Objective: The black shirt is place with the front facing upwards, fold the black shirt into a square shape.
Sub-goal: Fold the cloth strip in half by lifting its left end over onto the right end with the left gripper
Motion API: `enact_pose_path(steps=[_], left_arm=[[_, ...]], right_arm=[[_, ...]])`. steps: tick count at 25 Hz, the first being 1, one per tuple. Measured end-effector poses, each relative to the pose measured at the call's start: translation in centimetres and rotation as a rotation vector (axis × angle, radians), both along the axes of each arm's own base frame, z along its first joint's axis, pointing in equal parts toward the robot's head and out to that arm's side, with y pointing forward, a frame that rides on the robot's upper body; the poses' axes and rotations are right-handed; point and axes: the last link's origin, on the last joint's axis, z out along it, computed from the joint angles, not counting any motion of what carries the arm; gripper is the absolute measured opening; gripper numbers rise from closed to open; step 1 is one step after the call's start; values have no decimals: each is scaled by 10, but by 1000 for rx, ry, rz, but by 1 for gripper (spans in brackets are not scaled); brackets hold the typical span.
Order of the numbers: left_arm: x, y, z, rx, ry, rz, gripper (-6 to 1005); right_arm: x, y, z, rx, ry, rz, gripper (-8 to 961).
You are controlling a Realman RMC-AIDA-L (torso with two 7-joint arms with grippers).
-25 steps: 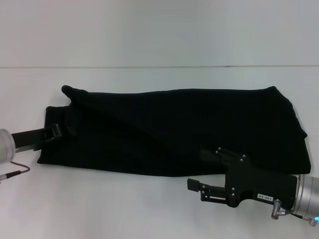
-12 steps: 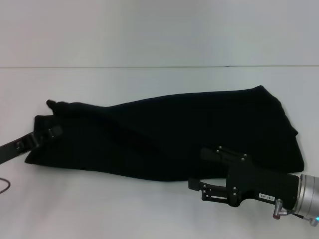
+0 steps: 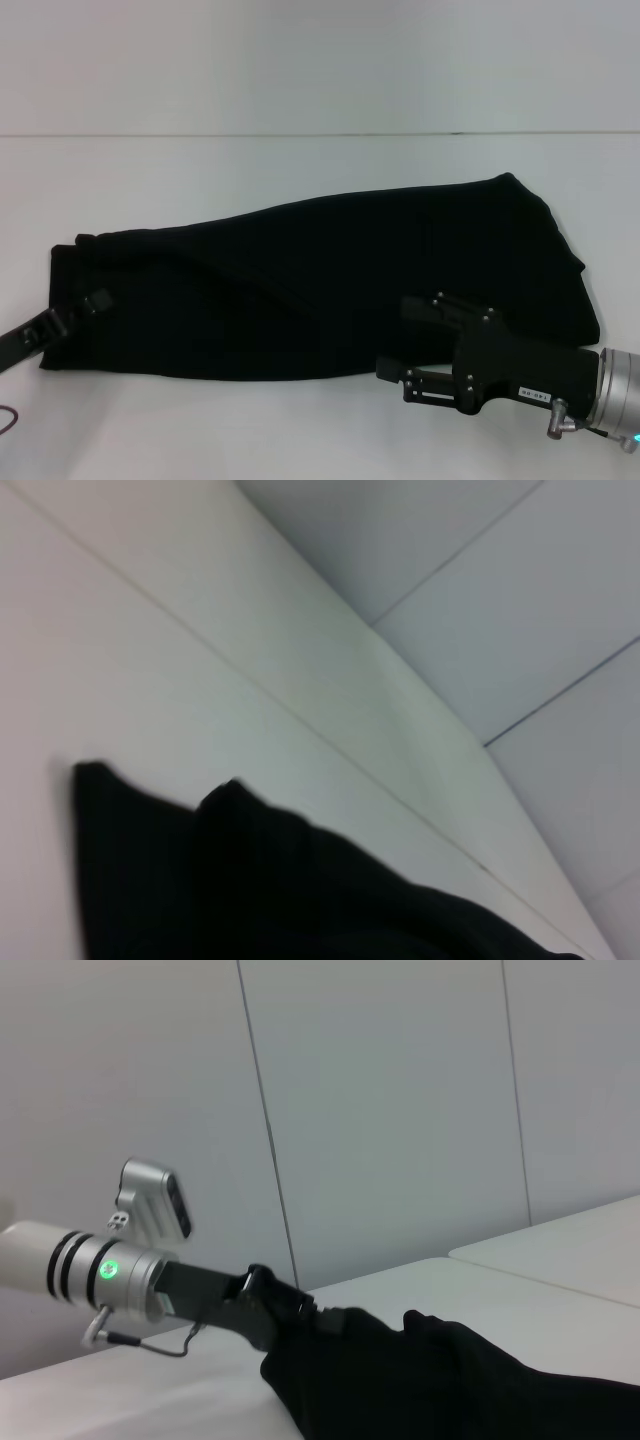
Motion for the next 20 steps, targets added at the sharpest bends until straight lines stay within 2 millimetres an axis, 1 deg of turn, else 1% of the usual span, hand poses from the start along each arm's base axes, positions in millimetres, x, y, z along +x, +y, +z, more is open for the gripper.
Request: enact_pose_path(steps=[7,14,20], left_arm=[[-8,-18,-10,-2,-16,43,128],[-2,-27,-14,-9,-33,-10,136],[-3,-36,-11,-4,-29,-35,143]], right_arm=[[0,0,0,0,1,0,882],[-1,0,0,-1,2,5,884],[-2,0,2,-2,8,15,884]])
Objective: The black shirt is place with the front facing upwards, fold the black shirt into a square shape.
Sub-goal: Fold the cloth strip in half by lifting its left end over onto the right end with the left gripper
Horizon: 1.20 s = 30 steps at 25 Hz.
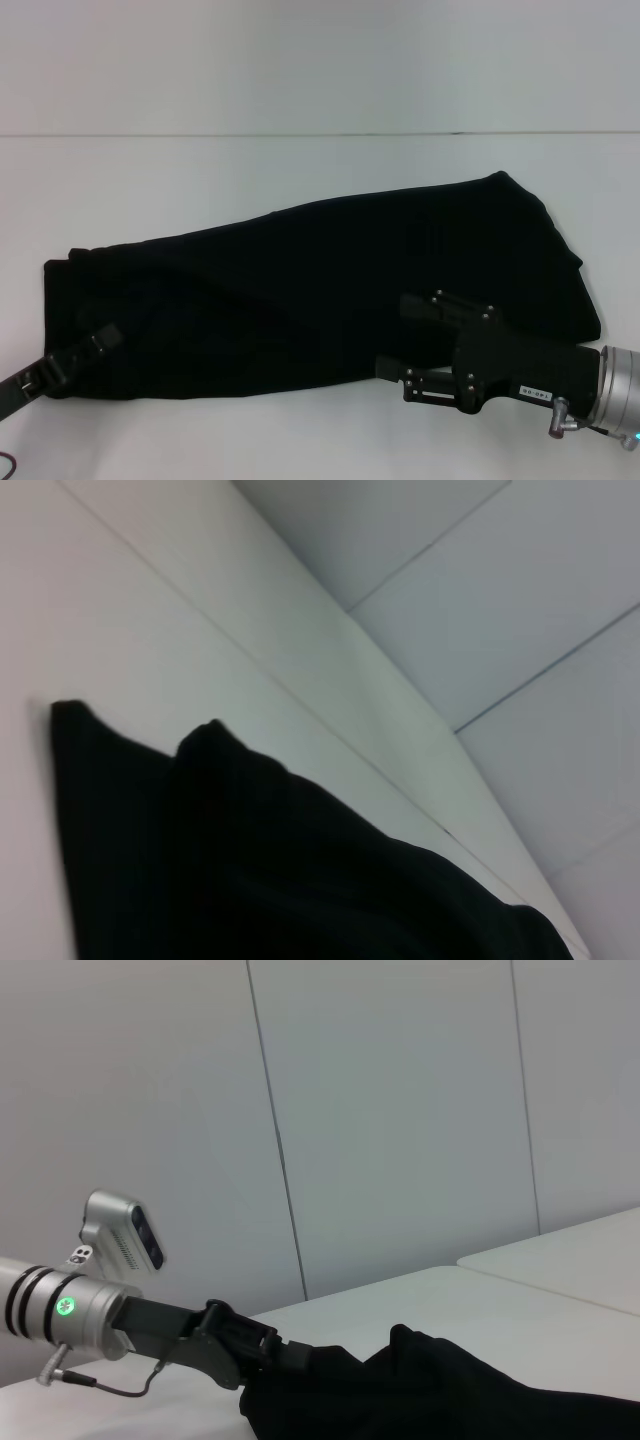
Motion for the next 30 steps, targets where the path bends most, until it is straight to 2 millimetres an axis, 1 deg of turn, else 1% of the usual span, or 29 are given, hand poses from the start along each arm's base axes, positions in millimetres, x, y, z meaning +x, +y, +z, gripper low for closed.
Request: enact_pose_path(steps=[3,6,8,11,16,17,19,20,22,23,26,28,30], left_arm=[[1,-4,1,18,16,-36,146],[-1,-7,4,43,13,-26,341],[-5,-9,8,71,9,-4,437],[-14,-14,21,124,-1,40,580],[-31,-29,42,203,-31,126,767],[-32,-32,46,220,-41,128,804],[-26,-32,53,229,-79,88,823],[-20,-29,54,223,-102,61,832],[-4,-17,53,188,-164,-6,851],[3,-10,50,153,-183,-29,861],[24,15,31,3,-217,-60,889],[31,27,19,-67,-209,-45,908],[33,36,9,-107,-190,-11,907]], right_arm=[[0,0,0,0,0,-1,883],[0,0,0,0,0,0,883],[0,0,0,0,1,1,883],[-1,0,0,-1,3,3,883],[-1,-1,0,-3,5,3,882],[-1,-1,0,-3,5,3,882],[-1,-1,-1,-3,6,3,882],[-1,-1,-1,-3,5,3,882],[-1,-1,-1,-1,3,2,882],[0,-1,-1,0,1,1,882],[0,-1,-2,0,-4,1,882],[1,-1,-2,-1,-7,-1,882],[2,-2,-3,-3,-8,-4,883]])
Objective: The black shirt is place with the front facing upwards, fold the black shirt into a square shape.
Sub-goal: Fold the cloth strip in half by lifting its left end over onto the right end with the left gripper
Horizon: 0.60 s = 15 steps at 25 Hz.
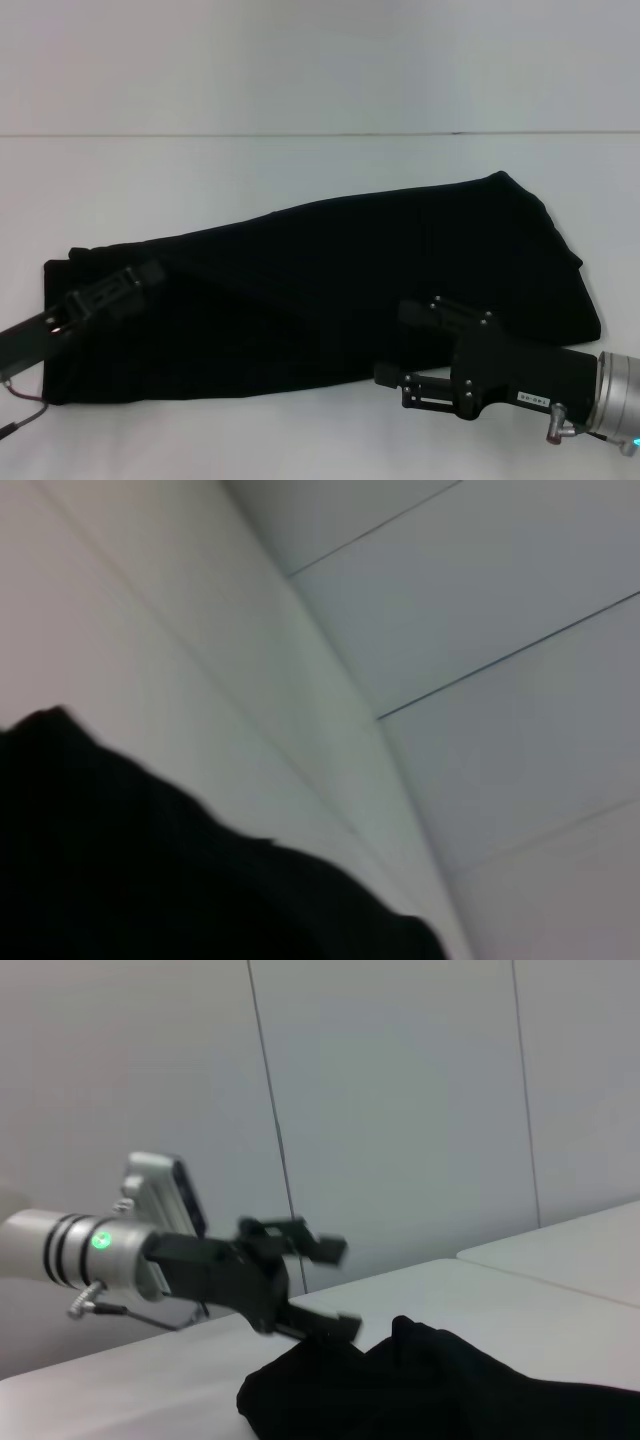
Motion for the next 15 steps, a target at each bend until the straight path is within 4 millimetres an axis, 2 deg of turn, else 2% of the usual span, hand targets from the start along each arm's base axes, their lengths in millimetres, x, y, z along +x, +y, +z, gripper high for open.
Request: enact_pose_path(steps=[4,7,15], left_arm=[[-11,8,-10,-39,46,109,905],[-23,5,-10,-34,65,185,903],[-38,-4,12,11,52,231,899]], right_arm=[[2,-2,0,-1,-2,-8,883],[3,-3,0,0,-2,-10,883],[4,-3,0,3,-4,-8,884]])
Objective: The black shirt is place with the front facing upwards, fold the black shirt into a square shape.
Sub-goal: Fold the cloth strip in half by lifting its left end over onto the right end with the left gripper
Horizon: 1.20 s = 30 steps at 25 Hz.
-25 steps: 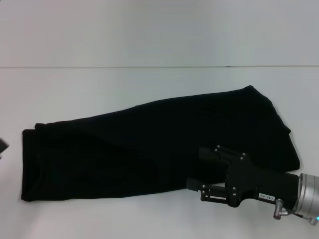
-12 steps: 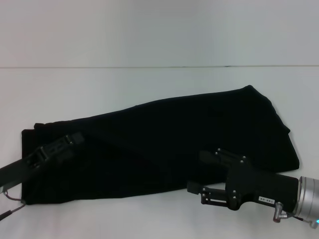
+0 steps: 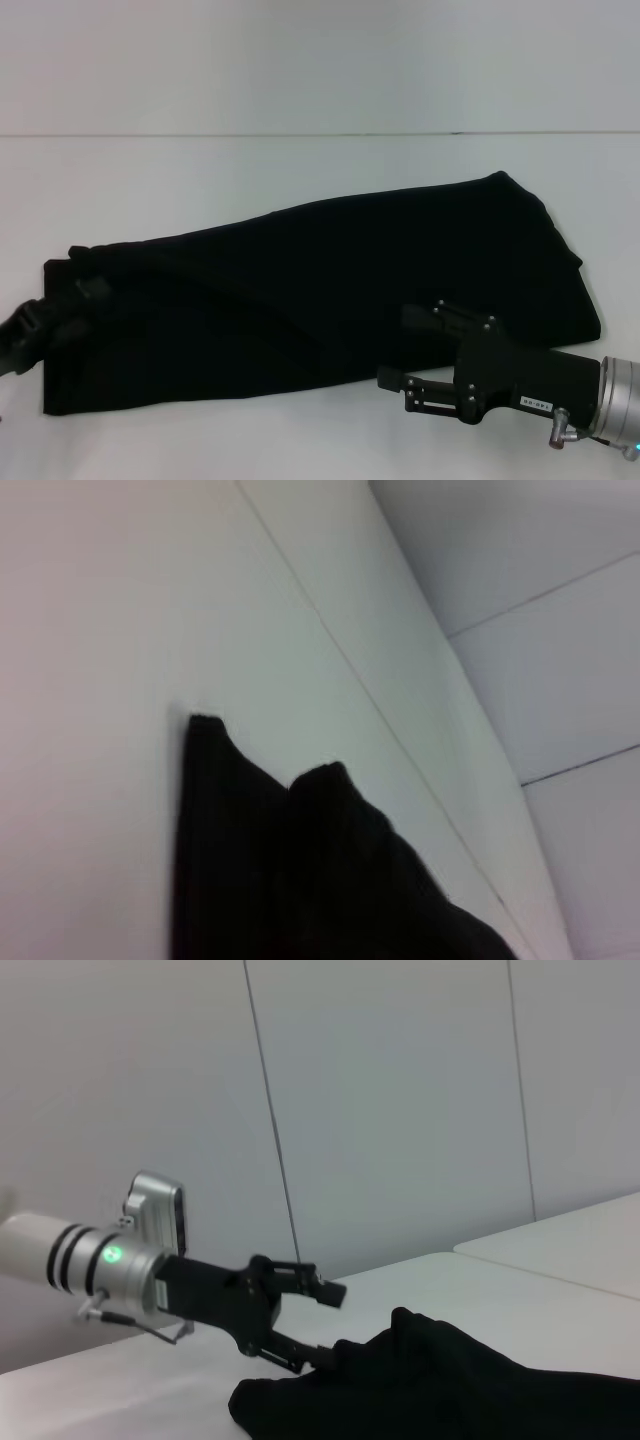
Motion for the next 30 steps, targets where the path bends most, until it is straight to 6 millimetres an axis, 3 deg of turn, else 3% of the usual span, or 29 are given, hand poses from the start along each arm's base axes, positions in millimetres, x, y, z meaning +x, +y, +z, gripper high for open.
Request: enact_pose_path(steps=[6,14,24,30], left_arm=[[3,-21,31,-146,-95,-41,895],[-11,-61,59,-255,-142,92,891],[-21,-65,34,-316,-206,232,885],[-27,-66,32,-301,-215,285,882]], right_arm=[[1,0,1,1,-6,6,884],[5,-4,2,13,-16,10,885],[8,-5,1,23,-27,9,885],[9,-5,2,27,-29,3,884]])
